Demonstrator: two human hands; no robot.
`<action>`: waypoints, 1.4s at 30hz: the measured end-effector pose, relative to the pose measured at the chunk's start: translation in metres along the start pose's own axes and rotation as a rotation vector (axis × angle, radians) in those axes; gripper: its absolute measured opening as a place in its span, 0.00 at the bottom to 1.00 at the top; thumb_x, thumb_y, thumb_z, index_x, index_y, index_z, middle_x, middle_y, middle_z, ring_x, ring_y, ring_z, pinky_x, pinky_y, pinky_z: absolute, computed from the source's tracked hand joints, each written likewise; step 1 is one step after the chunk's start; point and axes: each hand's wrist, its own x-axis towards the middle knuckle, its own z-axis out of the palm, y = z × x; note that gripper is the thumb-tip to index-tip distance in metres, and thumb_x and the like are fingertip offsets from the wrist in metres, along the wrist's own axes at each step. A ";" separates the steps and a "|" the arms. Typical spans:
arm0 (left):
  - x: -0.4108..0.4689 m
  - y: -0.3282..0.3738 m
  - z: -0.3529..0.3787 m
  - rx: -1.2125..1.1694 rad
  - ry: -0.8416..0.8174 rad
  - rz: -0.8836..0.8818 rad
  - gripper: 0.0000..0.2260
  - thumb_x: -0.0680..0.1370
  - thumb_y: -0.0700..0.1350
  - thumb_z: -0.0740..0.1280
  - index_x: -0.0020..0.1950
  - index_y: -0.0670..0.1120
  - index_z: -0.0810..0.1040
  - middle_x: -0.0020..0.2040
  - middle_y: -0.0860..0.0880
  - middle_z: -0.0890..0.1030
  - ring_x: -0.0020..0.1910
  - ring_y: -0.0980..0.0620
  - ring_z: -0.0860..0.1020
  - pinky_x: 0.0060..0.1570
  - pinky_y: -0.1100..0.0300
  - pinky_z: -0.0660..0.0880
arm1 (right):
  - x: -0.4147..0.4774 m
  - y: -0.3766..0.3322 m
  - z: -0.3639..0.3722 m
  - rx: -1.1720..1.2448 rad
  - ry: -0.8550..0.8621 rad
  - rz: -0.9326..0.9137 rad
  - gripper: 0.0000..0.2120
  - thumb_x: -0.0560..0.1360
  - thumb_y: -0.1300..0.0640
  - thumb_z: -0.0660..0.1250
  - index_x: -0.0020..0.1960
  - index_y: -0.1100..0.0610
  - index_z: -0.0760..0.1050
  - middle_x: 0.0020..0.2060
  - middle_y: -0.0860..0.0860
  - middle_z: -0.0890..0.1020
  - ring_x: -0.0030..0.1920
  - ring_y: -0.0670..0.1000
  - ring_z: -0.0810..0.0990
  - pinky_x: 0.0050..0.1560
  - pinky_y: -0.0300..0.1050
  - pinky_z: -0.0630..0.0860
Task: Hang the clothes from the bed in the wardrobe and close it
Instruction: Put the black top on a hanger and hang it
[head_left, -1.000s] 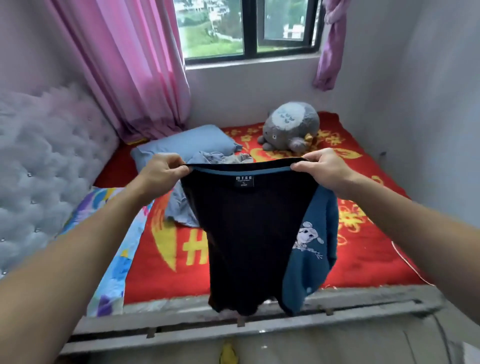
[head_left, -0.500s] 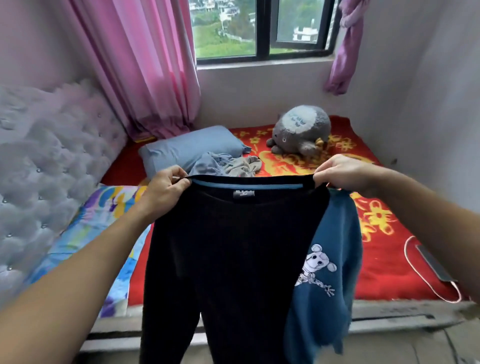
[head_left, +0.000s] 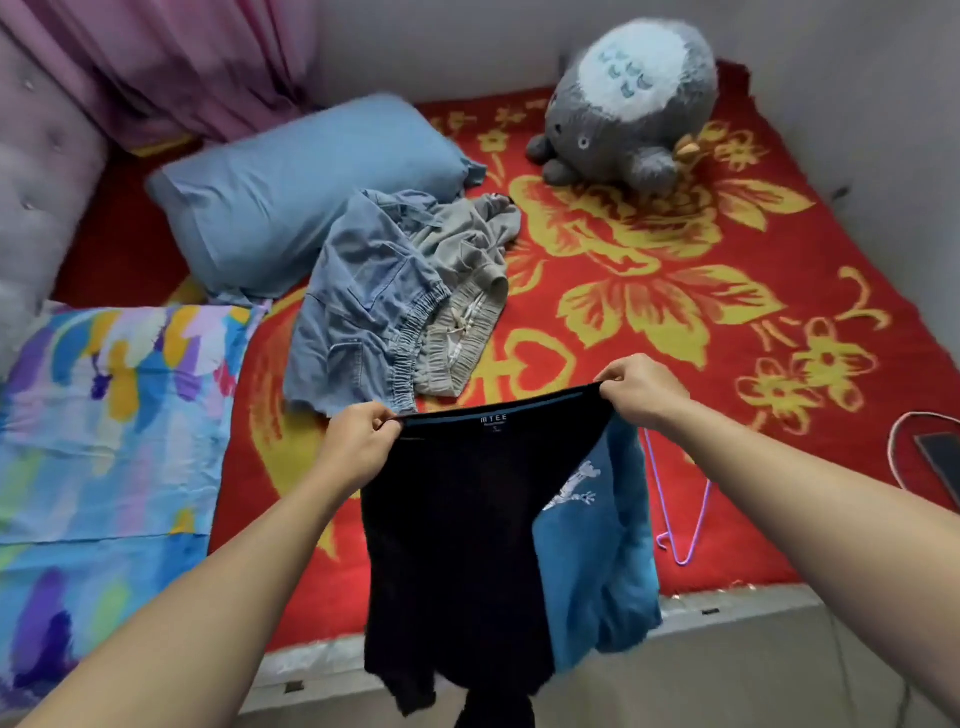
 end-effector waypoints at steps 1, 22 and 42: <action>0.013 -0.002 0.010 0.013 0.016 -0.026 0.06 0.76 0.43 0.65 0.43 0.43 0.80 0.38 0.47 0.79 0.40 0.48 0.74 0.39 0.58 0.66 | 0.013 0.000 0.011 -0.009 0.014 0.009 0.11 0.72 0.55 0.62 0.49 0.48 0.82 0.47 0.49 0.84 0.52 0.55 0.80 0.52 0.49 0.77; 0.142 -0.058 0.222 0.198 0.138 -0.303 0.12 0.79 0.48 0.61 0.52 0.40 0.78 0.53 0.34 0.80 0.55 0.33 0.75 0.53 0.48 0.69 | 0.186 0.267 0.122 0.301 0.514 0.893 0.28 0.74 0.44 0.66 0.63 0.66 0.74 0.63 0.64 0.76 0.63 0.62 0.75 0.63 0.52 0.69; 0.147 -0.042 0.145 0.024 0.250 -0.200 0.09 0.78 0.47 0.64 0.49 0.45 0.82 0.47 0.42 0.83 0.49 0.40 0.78 0.48 0.49 0.74 | 0.227 -0.013 0.084 -0.065 0.386 -0.862 0.18 0.80 0.46 0.56 0.46 0.59 0.76 0.38 0.59 0.78 0.42 0.62 0.76 0.46 0.52 0.64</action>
